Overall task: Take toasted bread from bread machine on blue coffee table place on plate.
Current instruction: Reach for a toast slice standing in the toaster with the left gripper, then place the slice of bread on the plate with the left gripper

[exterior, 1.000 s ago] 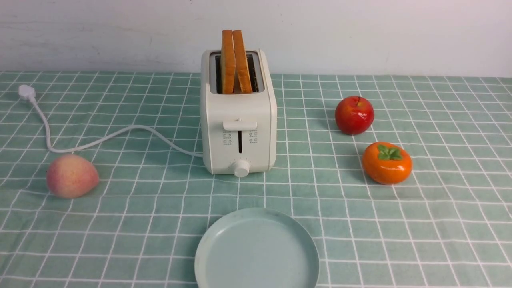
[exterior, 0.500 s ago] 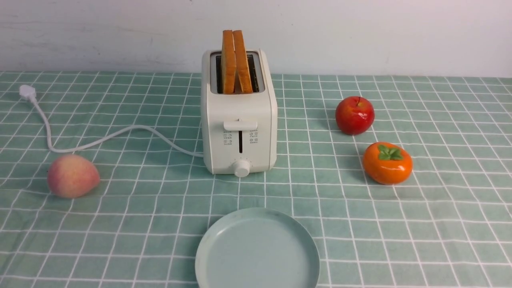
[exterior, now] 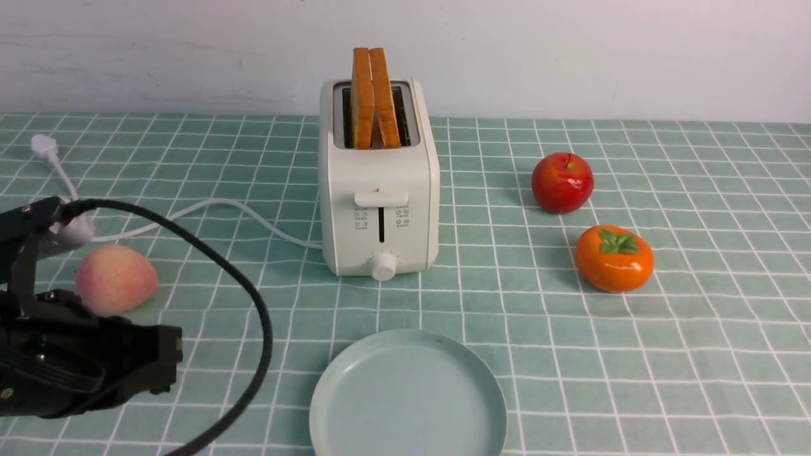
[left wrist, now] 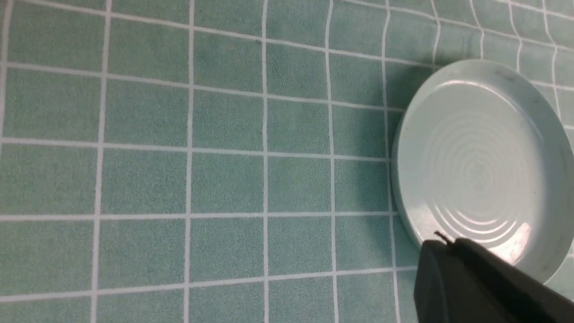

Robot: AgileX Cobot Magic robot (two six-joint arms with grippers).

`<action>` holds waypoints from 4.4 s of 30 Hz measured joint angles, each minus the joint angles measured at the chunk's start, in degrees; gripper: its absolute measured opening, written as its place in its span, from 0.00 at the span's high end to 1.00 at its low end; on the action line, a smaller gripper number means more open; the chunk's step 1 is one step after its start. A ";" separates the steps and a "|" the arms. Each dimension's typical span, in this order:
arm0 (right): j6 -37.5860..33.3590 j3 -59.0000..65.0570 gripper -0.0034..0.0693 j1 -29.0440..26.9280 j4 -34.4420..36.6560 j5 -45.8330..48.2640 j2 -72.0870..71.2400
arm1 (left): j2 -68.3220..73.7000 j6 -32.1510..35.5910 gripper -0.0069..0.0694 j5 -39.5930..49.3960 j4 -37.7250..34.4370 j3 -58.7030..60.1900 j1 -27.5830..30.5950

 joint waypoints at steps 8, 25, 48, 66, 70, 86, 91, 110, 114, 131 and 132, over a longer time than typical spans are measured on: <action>1.83 -9.64 0.90 0.00 0.24 12.26 5.50 | -0.11 3.35 0.93 5.29 -0.18 0.00 0.00; -5.50 -32.45 0.97 0.00 0.94 35.12 37.11 | -0.17 3.91 0.93 6.59 -0.29 0.00 0.00; -8.64 -32.64 0.96 0.00 2.66 36.77 37.11 | -0.17 12.87 0.93 2.20 -7.64 0.00 0.00; -27.55 -35.12 0.95 0.00 19.02 52.32 37.11 | 21.47 14.45 0.93 -0.05 -10.52 -25.86 -1.74; -30.14 -35.12 0.95 0.00 21.54 53.92 37.11 | 28.16 16.56 0.93 -2.73 -10.62 -33.44 -4.86; -31.09 -35.12 0.94 0.00 24.51 56.32 37.11 | 51.53 23.50 0.34 -13.35 -10.55 -54.31 -8.44; -31.09 -35.12 0.94 0.00 24.51 56.32 37.11 | 54.65 24.94 0.23 -16.47 -11.13 -56.18 -8.55; -31.09 -35.12 0.92 0.00 24.46 56.27 37.11 | 53.90 24.82 0.81 -16.75 -5.51 -56.19 -8.62; -31.15 -35.12 0.92 0.00 24.46 56.27 37.11 | 50.34 24.76 0.81 -15.54 -4.88 -56.19 -8.56; -31.91 -35.12 0.91 0.00 24.00 56.47 37.11 | 26.73 16.37 0.81 25.41 -7.11 -51.17 -8.51; -32.30 -35.12 0.91 0.00 24.00 56.52 37.11 | 26.73 16.42 0.81 26.90 -7.82 -49.01 -8.51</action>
